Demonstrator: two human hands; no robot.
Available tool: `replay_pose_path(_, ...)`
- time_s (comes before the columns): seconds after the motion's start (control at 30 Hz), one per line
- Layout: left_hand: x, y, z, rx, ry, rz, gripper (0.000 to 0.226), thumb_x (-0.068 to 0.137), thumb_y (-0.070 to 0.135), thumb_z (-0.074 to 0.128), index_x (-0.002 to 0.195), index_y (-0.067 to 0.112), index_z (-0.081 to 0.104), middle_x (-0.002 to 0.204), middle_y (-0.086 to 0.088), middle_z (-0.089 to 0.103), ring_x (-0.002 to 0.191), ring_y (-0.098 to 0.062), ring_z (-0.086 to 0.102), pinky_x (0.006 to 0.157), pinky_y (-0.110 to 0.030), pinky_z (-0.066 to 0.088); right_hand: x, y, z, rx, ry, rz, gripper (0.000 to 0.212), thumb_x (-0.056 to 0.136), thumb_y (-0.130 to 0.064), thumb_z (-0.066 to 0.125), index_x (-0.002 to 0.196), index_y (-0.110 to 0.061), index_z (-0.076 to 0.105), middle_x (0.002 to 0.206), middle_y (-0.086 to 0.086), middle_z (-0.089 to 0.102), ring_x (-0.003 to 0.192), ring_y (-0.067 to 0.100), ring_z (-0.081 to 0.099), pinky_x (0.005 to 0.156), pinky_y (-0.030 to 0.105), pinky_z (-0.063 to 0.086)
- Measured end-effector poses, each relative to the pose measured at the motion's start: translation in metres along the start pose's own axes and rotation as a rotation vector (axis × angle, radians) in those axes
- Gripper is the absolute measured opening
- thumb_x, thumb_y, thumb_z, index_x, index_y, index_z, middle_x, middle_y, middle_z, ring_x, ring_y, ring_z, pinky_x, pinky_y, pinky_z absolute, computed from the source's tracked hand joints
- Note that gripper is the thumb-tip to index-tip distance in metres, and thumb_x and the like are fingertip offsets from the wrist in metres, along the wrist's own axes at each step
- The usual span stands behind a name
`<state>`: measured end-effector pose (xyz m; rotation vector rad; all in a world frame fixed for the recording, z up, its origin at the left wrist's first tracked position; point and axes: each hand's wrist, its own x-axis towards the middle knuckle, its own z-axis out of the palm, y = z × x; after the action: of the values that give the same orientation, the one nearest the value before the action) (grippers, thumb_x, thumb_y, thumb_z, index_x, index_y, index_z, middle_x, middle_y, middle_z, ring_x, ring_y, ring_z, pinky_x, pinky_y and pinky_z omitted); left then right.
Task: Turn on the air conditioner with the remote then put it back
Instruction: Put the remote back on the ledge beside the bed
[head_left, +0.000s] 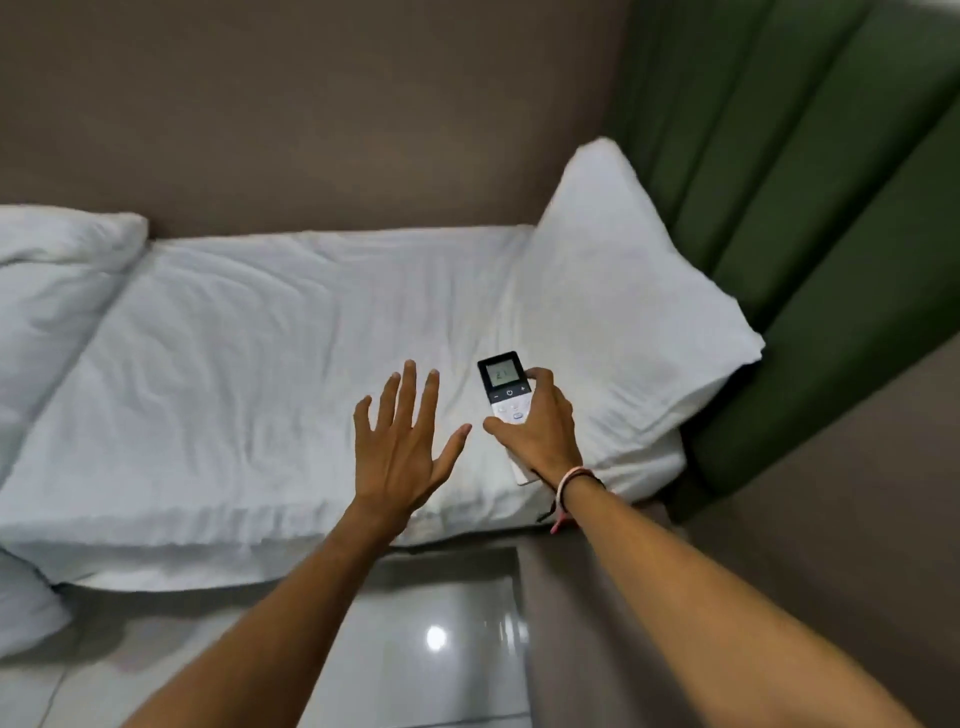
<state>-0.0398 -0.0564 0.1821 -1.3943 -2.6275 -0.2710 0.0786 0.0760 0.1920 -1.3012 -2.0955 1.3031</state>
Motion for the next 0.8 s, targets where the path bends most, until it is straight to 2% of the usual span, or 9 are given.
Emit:
replay_pose_path(0.07,-0.016,0.023,0.053,-0.047,-0.056,-0.016,0.075,0.098,0.064,0.028,0.155,0.015,0.037,0.164,-0.014,0.032,0.146,-0.033,0.042,0.11,-0.056,0.039,-0.001,0.058,0.004,-0.026,0.014,0.079,0.072,0.067,-0.031,0.079,0.131,-0.023,0.046,0.125,0.007,0.059,0.119,0.027,0.053,0.091,0.029,0.041)
replay_pose_path(0.17,-0.044,0.051,0.126,-0.085,-0.123,-0.021,0.076,0.098,0.065,0.028,0.157,0.017,0.031,0.166,-0.014,0.026,0.149,-0.032,0.036,0.113,-0.056,0.037,-0.01,0.14,0.013,-0.073,0.008,0.189,0.064,0.064,-0.031,0.08,0.123,-0.023,0.056,0.115,0.003,0.066,0.111,0.026,0.061,0.086,0.032,0.05)
replay_pose_path(0.27,-0.077,0.069,0.193,-0.075,-0.176,0.017,0.079,0.097,0.067,0.03,0.16,0.021,0.019,0.17,-0.011,0.015,0.155,-0.028,0.022,0.119,-0.055,0.028,-0.025,0.22,0.021,-0.166,0.008,0.302,0.058,0.062,-0.04,0.077,0.116,-0.032,0.058,0.101,-0.005,0.068,0.1,0.025,0.065,0.072,0.027,0.042)
replay_pose_path(0.33,-0.095,0.076,0.231,-0.054,-0.213,0.031,0.08,0.096,0.067,0.032,0.161,0.023,0.016,0.17,-0.011,0.013,0.157,-0.026,0.017,0.12,-0.056,0.026,-0.031,0.265,0.029,-0.226,0.016,0.374,0.054,0.063,-0.04,0.077,0.114,-0.03,0.061,0.102,-0.001,0.072,0.097,0.028,0.068,0.069,0.027,0.04)
replay_pose_path(0.4,-0.114,0.083,0.267,-0.04,-0.269,0.037,0.079,0.097,0.066,0.032,0.161,0.023,0.015,0.17,-0.011,0.014,0.156,-0.027,0.017,0.12,-0.056,0.027,-0.032,0.306,0.039,-0.278,0.02,0.445,0.056,0.067,-0.036,0.077,0.12,-0.028,0.062,0.112,0.002,0.073,0.103,0.031,0.068,0.072,0.03,0.044)
replay_pose_path(0.5,-0.14,0.09,0.306,-0.028,-0.332,0.037,0.076,0.099,0.065,0.027,0.161,0.021,0.016,0.169,-0.013,0.016,0.156,-0.029,0.019,0.119,-0.056,0.027,-0.031,0.351,0.052,-0.354,-0.029,0.524,0.06,0.075,-0.032,0.074,0.132,-0.023,0.057,0.129,0.007,0.064,0.118,0.032,0.061,0.09,0.042,0.054)
replay_pose_path(0.6,-0.161,0.093,0.337,-0.015,-0.385,0.046,0.077,0.099,0.066,0.027,0.16,0.02,0.019,0.169,-0.014,0.017,0.155,-0.03,0.022,0.118,-0.056,0.029,-0.028,0.385,0.065,-0.437,-0.065,0.565,0.064,0.079,-0.034,0.076,0.138,-0.02,0.055,0.143,0.014,0.053,0.131,0.036,0.052,0.101,0.053,0.051)
replay_pose_path(0.67,-0.171,0.094,0.352,-0.017,-0.438,0.045,0.078,0.098,0.067,0.023,0.16,0.019,0.02,0.169,-0.014,0.016,0.155,-0.03,0.021,0.118,-0.057,0.029,-0.026,0.401,0.072,-0.488,-0.08,0.584,0.064,0.081,-0.036,0.077,0.139,-0.019,0.055,0.145,0.016,0.05,0.133,0.038,0.051,0.101,0.056,0.052)
replay_pose_path(0.8,-0.186,0.098,0.366,-0.024,-0.515,0.019,0.082,0.097,0.071,0.011,0.16,0.019,0.018,0.169,-0.014,0.016,0.155,-0.029,0.021,0.119,-0.059,0.028,-0.027,0.42,0.079,-0.542,-0.056,0.599,0.058,0.081,-0.033,0.077,0.133,-0.017,0.058,0.136,0.013,0.054,0.125,0.036,0.055,0.094,0.055,0.056)
